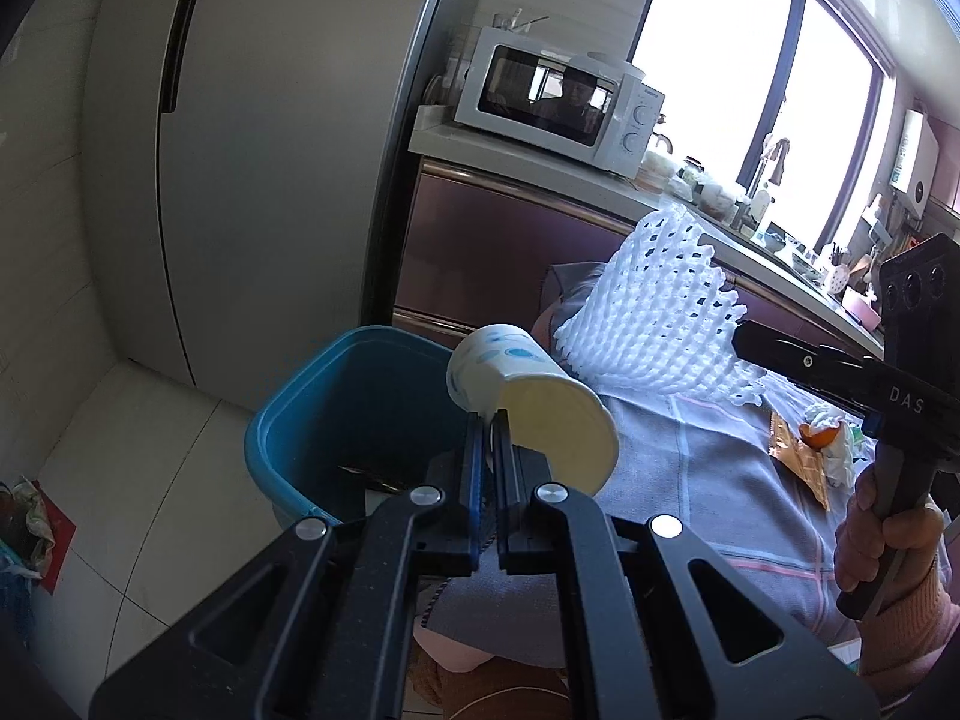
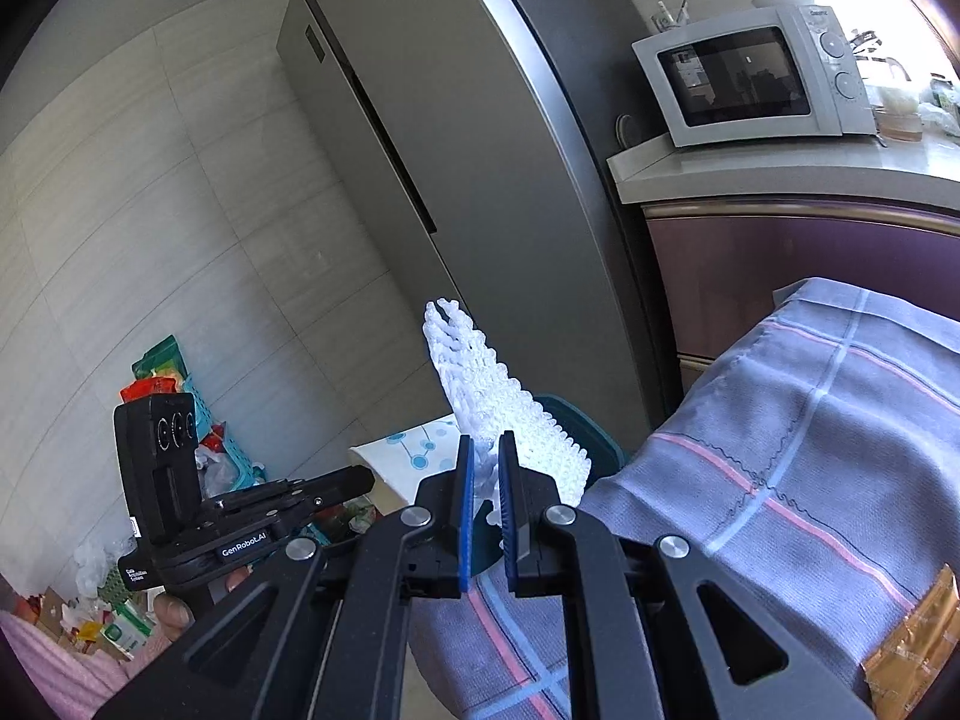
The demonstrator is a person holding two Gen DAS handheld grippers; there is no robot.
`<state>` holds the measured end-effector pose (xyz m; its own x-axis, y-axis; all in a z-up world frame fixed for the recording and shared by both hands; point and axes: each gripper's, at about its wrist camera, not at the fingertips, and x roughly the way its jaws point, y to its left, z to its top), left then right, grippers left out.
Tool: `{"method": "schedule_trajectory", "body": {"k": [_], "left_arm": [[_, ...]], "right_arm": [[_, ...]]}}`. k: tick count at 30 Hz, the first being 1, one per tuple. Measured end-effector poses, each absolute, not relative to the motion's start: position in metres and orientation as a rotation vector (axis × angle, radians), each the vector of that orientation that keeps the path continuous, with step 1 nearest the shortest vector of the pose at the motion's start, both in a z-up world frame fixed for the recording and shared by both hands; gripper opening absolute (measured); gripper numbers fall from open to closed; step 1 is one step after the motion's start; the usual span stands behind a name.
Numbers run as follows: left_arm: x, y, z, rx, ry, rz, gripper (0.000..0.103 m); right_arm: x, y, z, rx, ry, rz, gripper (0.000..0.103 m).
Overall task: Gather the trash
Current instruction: 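Carry the paper cup and foam net toward the teal bin with both tools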
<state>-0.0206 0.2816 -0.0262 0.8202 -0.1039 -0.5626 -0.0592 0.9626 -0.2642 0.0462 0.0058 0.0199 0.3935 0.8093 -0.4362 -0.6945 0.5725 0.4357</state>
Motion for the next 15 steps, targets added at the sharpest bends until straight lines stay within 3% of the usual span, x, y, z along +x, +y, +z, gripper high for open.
{"method": "schedule_trajectory", "body": {"k": [15], "left_arm": [[0.003, 0.304, -0.058, -0.326, 0.683, 0.061, 0.004]], "right_arm": [[0.072, 0.055, -0.002, 0.16, 0.757, 0.98, 0.007]]}}
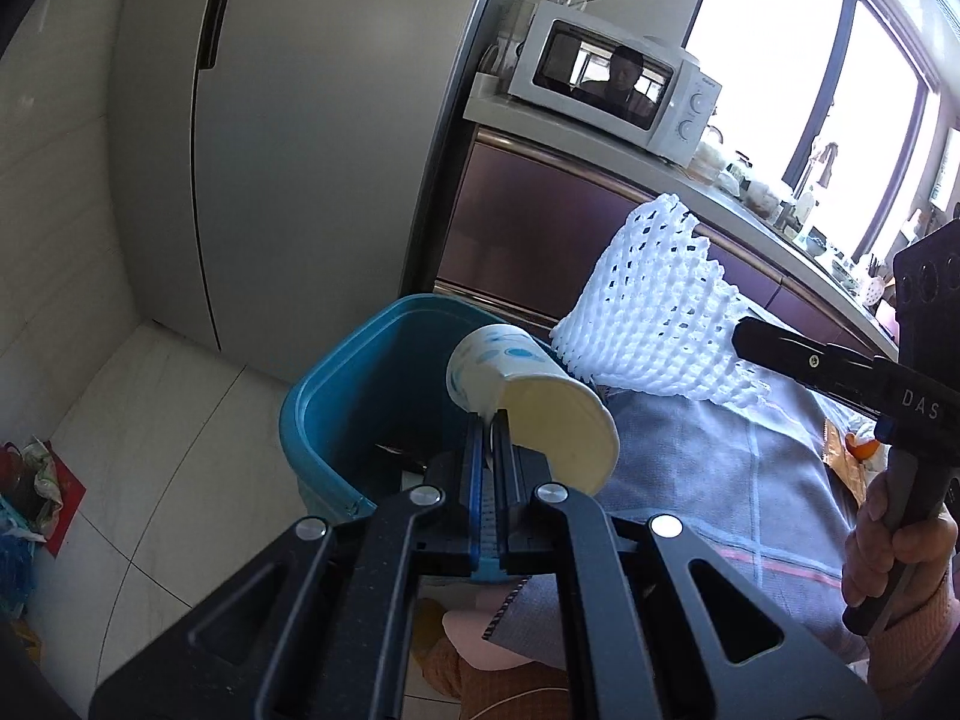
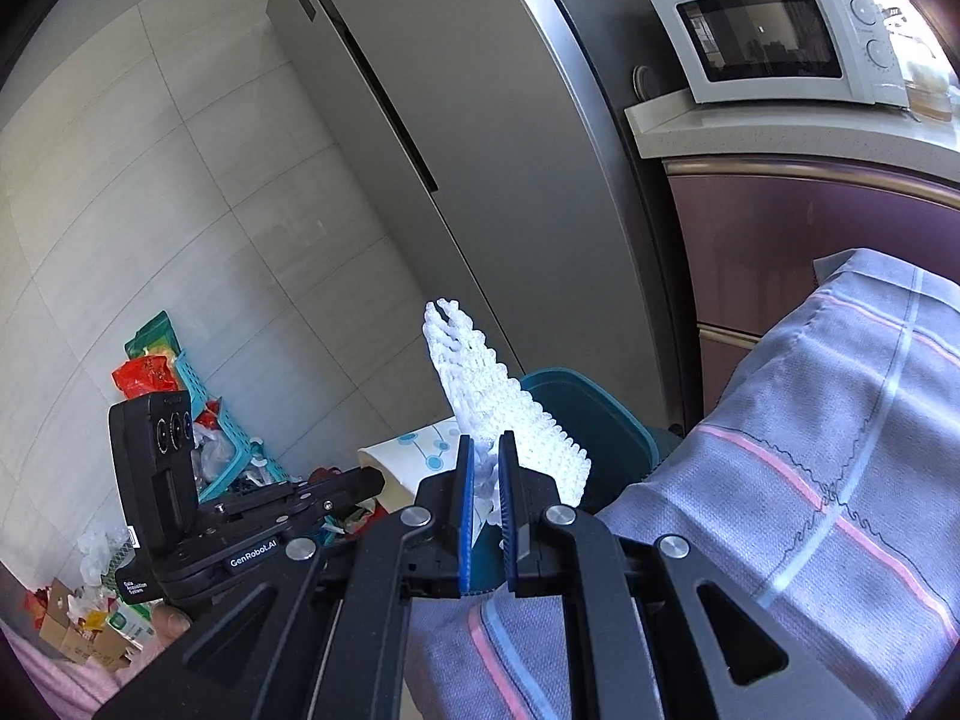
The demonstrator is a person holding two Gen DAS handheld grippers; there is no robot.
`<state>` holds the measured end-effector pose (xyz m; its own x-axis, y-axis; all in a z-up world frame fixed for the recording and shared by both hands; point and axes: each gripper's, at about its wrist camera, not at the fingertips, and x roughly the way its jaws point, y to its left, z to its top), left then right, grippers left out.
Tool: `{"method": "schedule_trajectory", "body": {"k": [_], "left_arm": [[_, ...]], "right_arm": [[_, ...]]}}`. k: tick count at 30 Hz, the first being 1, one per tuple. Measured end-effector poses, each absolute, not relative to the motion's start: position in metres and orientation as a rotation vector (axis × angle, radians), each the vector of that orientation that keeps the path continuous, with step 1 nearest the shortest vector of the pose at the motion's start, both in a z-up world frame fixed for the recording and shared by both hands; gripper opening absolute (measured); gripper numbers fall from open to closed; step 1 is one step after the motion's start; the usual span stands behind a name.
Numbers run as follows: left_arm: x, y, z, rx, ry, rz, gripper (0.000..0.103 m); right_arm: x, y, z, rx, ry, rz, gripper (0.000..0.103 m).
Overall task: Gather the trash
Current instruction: 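Carry the paper cup and foam net toward the teal bin with both tools, then open both tools over the teal bin to drop the cup and foam net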
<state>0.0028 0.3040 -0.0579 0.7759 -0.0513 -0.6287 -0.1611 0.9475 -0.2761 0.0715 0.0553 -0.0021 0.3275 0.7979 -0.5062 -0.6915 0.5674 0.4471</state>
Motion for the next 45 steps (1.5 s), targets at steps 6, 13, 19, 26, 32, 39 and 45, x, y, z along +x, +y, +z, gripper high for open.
{"method": "schedule_trajectory", "body": {"k": [6, 13, 19, 26, 32, 39, 45], "left_arm": [[0.012, 0.309, -0.069, -0.342, 0.708, 0.089, 0.004], [0.025, 0.312, -0.083, -0.348, 0.74, 0.121, 0.004], [0.036, 0.314, -0.095, -0.344, 0.771, 0.15, 0.004], [0.051, 0.316, -0.11, -0.368, 0.8, 0.156, 0.005], [0.056, 0.312, -0.115, -0.382, 0.797, 0.145, 0.006], [0.046, 0.303, -0.105, -0.369, 0.761, 0.107, 0.012], [0.038, 0.281, -0.089, -0.342, 0.715, 0.04, 0.022]], "right_arm": [[0.08, 0.07, -0.012, 0.142, 0.787, 0.966, 0.007], [0.088, 0.086, -0.025, 0.119, 0.834, 0.953, 0.007], [0.094, 0.101, -0.034, 0.094, 0.873, 0.941, 0.009], [0.097, 0.107, -0.043, 0.101, 0.895, 0.922, 0.013], [0.095, 0.102, -0.045, 0.114, 0.899, 0.92, 0.015], [0.095, 0.086, -0.043, 0.134, 0.889, 0.92, 0.018], [0.08, 0.061, -0.03, 0.132, 0.839, 0.912, 0.02]]}}
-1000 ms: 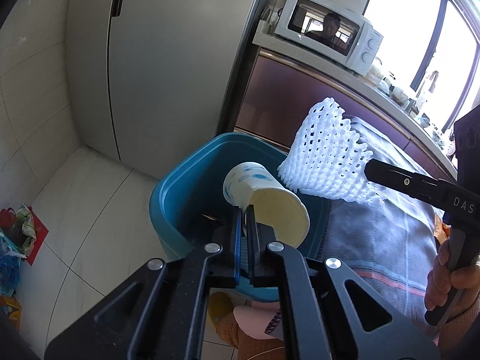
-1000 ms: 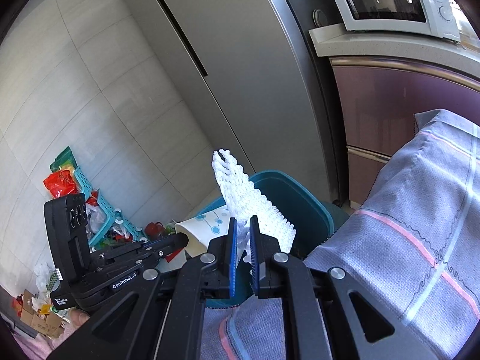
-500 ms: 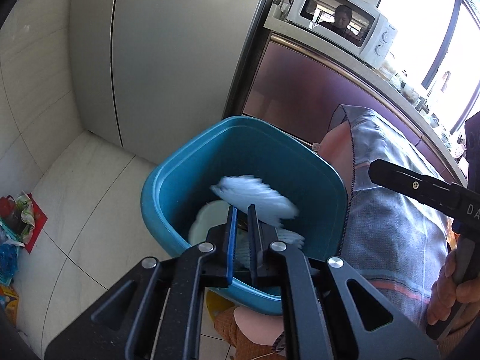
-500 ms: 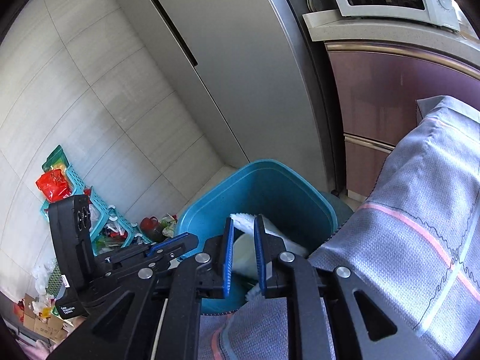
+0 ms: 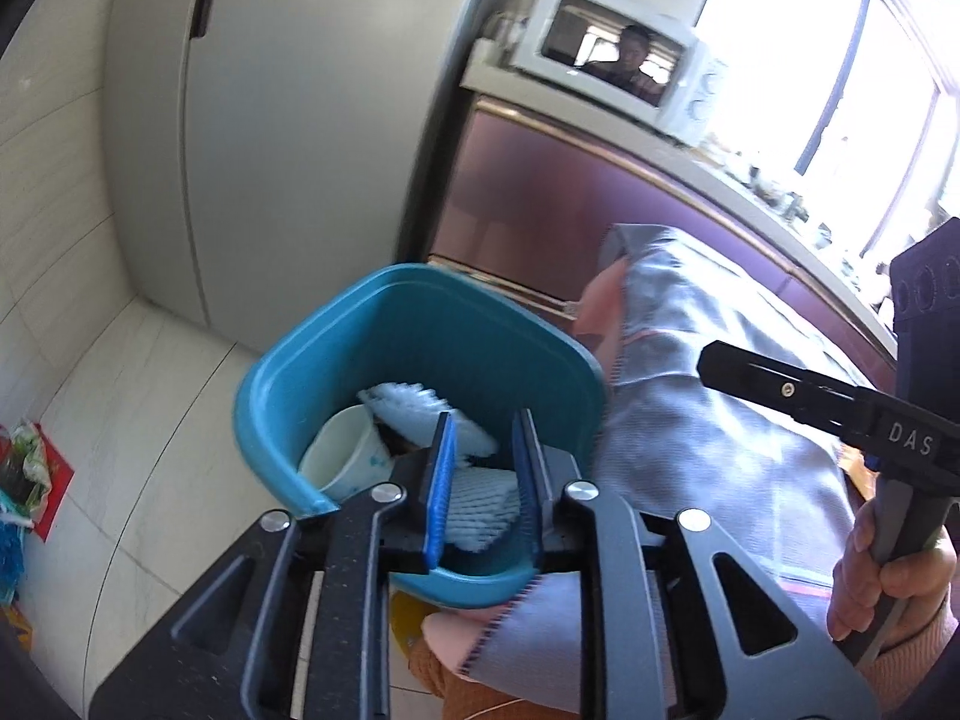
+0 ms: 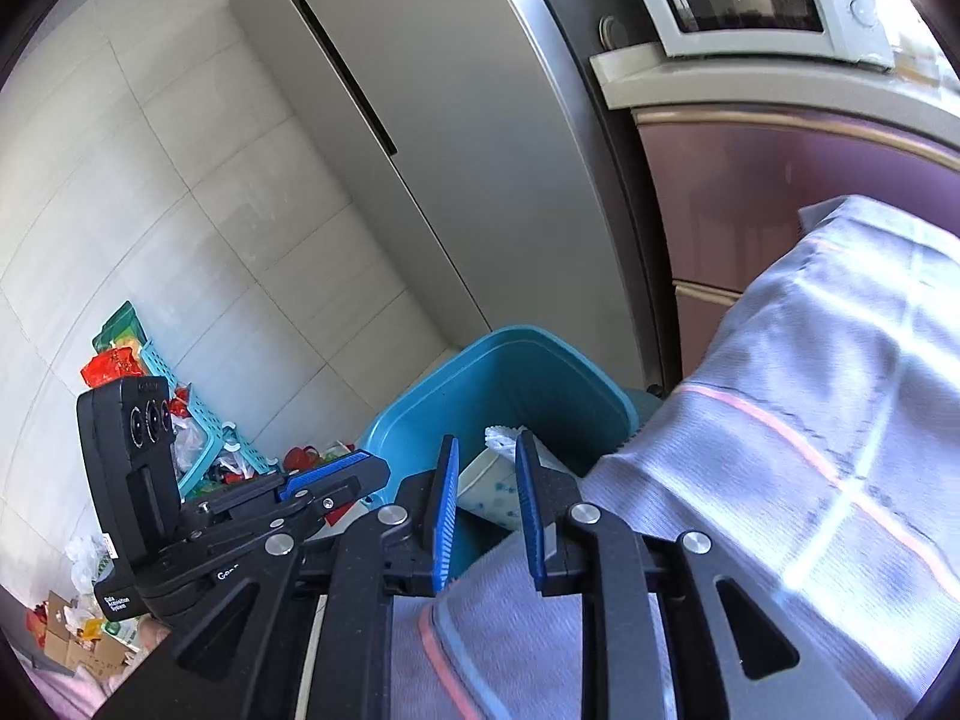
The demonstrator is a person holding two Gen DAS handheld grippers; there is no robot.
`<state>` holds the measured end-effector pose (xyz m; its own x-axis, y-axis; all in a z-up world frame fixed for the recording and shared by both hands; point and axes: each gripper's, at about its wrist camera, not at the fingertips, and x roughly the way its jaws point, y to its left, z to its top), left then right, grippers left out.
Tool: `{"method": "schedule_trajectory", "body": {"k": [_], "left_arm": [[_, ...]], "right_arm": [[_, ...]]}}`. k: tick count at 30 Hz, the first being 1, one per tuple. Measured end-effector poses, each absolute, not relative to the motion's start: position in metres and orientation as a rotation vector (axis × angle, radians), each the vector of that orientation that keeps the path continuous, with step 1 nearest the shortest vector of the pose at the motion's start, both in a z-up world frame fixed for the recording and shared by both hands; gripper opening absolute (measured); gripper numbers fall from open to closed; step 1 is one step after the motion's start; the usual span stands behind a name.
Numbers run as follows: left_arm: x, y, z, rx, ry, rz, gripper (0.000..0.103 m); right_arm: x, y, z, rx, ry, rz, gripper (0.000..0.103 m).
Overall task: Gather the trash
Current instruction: 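Open both tools over the teal bin to drop the cup and foam net, then move both open tools back over the trash on the table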
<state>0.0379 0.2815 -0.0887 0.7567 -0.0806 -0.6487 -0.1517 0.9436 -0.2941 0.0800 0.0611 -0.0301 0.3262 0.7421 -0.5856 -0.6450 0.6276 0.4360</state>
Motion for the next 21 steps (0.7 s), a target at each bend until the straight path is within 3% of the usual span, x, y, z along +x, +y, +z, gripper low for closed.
{"method": "schedule_trajectory", "body": {"k": [8, 21], "left_arm": [[0.036, 0.222, -0.068, -0.28, 0.674, -0.134, 0.034], [0.05, 0.108, -0.062, -0.164, 0.702, -0.403, 0.041]], "right_arm": [[0.054, 0.006, -0.011, 0.124, 0.749, 0.845, 0.03], [0.011, -0.12, -0.008, 0.177, 0.672, 0.582, 0.038]]}}
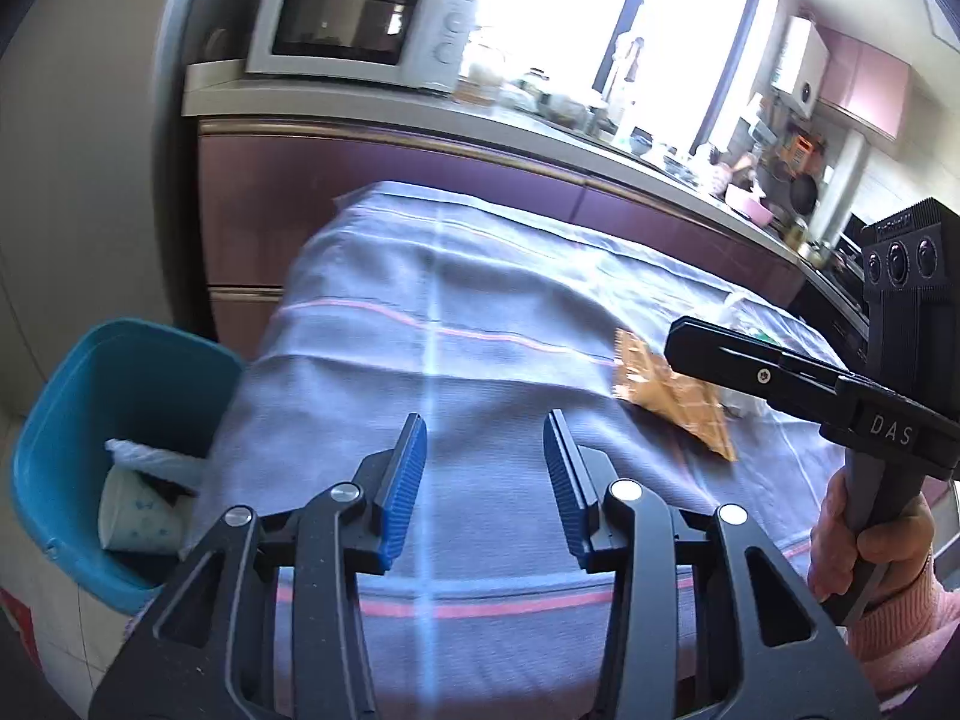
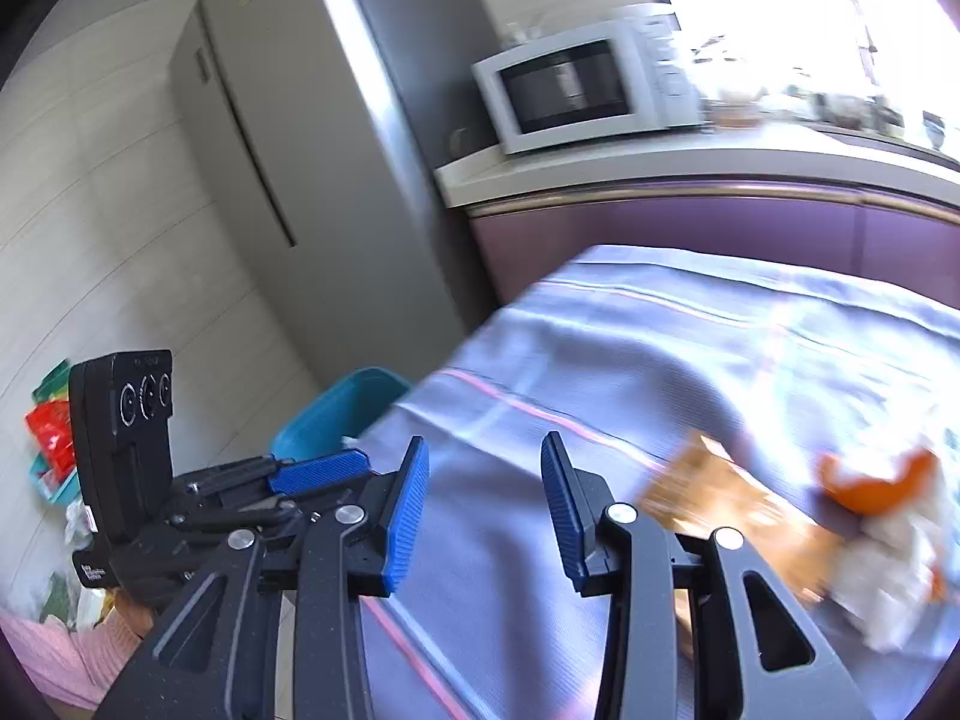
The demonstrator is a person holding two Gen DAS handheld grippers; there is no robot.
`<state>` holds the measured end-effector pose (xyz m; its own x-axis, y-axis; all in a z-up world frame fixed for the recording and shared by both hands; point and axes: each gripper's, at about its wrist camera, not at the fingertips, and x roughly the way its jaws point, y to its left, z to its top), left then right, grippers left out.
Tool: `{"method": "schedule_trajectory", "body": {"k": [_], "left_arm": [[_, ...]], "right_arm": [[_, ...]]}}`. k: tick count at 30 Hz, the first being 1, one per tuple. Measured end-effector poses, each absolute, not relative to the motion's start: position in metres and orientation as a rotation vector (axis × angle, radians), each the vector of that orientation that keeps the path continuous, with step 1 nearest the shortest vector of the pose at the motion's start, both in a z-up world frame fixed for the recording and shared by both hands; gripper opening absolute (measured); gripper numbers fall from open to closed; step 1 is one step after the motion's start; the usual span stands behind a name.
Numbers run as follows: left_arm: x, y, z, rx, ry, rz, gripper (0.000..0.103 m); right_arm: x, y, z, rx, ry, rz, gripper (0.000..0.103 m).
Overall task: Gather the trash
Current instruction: 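Move both open tools back over the trash on the table, then grasp the gold wrapper with the left tool while the right tool grasps the white tissue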
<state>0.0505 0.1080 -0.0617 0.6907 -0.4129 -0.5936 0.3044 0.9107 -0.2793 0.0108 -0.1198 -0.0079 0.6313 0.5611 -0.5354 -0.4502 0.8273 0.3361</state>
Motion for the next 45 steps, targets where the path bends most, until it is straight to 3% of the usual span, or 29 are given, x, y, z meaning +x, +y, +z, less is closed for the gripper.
{"method": "schedule_trajectory", "body": {"k": [15, 23, 33, 37, 42, 45], "left_arm": [[0.089, 0.02, -0.07, -0.085, 0.779, -0.534, 0.051], [0.11, -0.009, -0.075, -0.042, 0.839, -0.55, 0.063], [0.126, -0.031, -0.08, -0.02, 0.904, -0.567, 0.064], [0.128, -0.037, -0.084, -0.022, 0.929, -0.584, 0.057], [0.123, -0.042, -0.085, -0.016, 0.935, -0.588, 0.038], [0.121, -0.042, -0.085, -0.02, 0.937, -0.583, 0.029]], "right_arm": [[-0.011, -0.244, -0.039, 0.312, 0.674, 0.255, 0.042], [-0.006, -0.268, -0.051, 0.339, 0.69, 0.199, 0.046], [0.007, -0.268, -0.06, 0.353, 0.74, 0.195, 0.046], [0.011, -0.27, -0.063, 0.358, 0.756, 0.196, 0.045], [0.01, -0.274, -0.064, 0.373, 0.756, 0.193, 0.019], [0.007, -0.275, -0.063, 0.368, 0.745, 0.195, 0.011]]}}
